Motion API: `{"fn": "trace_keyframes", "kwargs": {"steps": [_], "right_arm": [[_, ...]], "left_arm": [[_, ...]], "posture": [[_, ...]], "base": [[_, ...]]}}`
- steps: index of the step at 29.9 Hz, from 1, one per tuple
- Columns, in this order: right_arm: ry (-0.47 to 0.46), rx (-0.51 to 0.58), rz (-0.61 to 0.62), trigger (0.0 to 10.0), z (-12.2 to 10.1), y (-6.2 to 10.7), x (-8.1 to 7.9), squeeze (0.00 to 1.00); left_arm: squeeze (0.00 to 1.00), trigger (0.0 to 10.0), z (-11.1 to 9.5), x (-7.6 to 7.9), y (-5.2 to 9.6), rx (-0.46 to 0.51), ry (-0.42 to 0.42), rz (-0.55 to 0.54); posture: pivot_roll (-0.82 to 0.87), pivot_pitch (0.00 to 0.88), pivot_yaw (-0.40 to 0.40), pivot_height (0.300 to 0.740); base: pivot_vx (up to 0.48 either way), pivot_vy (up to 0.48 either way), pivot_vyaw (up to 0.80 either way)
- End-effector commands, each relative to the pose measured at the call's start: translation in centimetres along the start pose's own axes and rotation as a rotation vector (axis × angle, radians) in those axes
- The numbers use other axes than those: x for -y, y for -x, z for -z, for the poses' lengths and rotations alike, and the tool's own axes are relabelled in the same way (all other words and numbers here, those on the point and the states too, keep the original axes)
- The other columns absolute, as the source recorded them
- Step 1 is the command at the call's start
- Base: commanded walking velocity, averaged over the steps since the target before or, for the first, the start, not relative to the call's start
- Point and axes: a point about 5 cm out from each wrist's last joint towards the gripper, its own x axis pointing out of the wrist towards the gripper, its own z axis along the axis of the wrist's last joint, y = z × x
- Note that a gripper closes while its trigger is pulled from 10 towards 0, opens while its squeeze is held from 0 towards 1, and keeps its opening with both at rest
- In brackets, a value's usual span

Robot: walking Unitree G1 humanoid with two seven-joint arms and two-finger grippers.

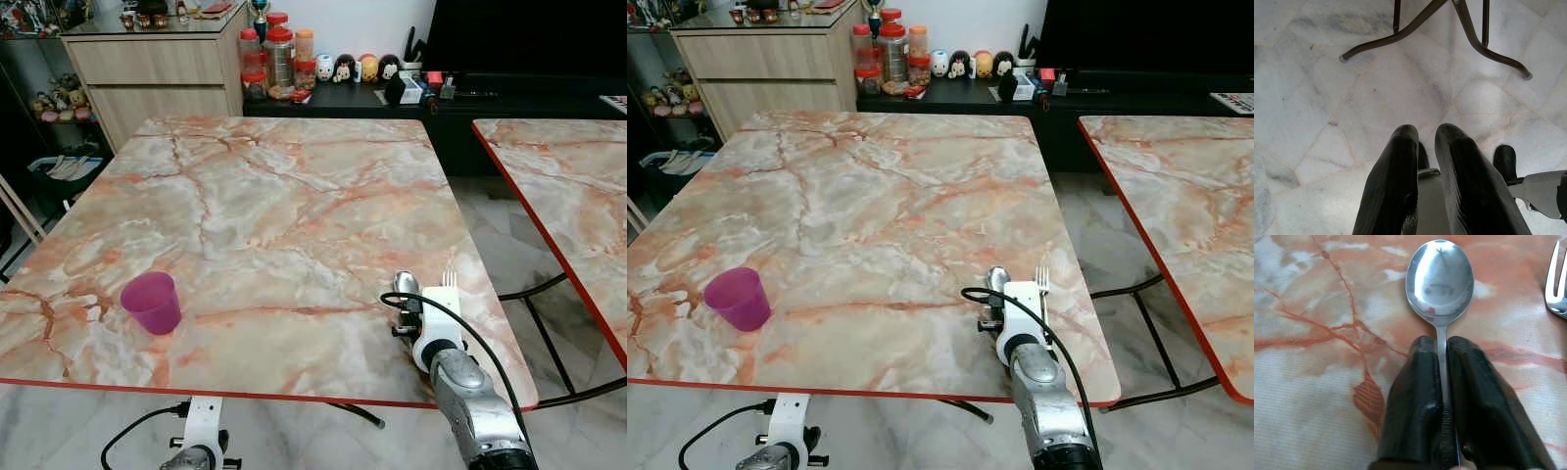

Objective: Setting the table

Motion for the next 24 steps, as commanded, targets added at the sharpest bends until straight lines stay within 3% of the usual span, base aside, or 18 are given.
{"fn": "trace_keyframes", "kwargs": {"steps": [1, 17, 24], "right_arm": [[0.009, -0.039, -0.011, 0.0, 0.6, 0.0, -0.2, 0.00], [0.002, -0.005, -0.028, 0.0, 0.2, -0.2, -0.7, 0.00], [-0.032, 0.191, -0.077, 0.0, -3.0, -0.1, -1.6, 0.00]], "left_arm": [[0.00, 10.0, 0.0, -0.1, 0.0, -0.015, 0.012, 0.002], [0.00, 10.0, 0.2, 0.1, 0.0, -0.023, 0.002, 0.011], [0.00, 10.0, 0.1, 0.2, 0.0, -0.017, -0.005, 0.008]], "posture": [[-0.09, 0.000, -0.010, 0.740], [-0.09, 0.000, -0.004, 0.740], [-0.09, 0.000, -0.003, 0.740]], "base": [[0.000, 0.000, 0.00], [0.000, 0.000, 0.00], [0.000, 0.000, 0.00]]}}
